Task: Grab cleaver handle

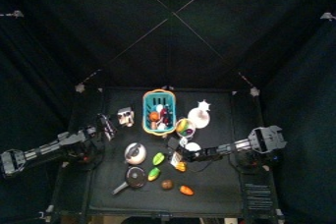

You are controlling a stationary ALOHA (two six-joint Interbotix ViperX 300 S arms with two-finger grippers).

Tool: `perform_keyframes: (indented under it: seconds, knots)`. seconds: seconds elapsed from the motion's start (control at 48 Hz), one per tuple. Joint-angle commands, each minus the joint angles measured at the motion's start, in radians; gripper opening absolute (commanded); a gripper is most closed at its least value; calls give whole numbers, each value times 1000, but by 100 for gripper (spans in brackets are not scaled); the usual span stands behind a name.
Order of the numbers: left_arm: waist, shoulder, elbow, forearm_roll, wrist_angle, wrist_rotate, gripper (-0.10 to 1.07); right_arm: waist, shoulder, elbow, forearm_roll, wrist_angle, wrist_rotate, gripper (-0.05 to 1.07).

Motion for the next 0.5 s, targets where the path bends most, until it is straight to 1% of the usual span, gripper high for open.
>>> perform_keyframes:
  seconds: [0.0,0.083,0.229,0.375,0.479]
  knots:
    - [12,3,-8,6,-5,2,89,2,-14,-9,-2,0,2,95]
    - [12,2,-12,17,-21,2,89,2,-14,-11,-2,2,2,95]
    - [12,2,-31,64,-57,2,89,2,-12,-12,-2,0,2,95]
    - [29,2,-54,124,-48,5,88,2,-9,-12,2,0,2,95]
    - [43,2,-48,198,-15,20,89,2,-5,-12,2,-3,2,95]
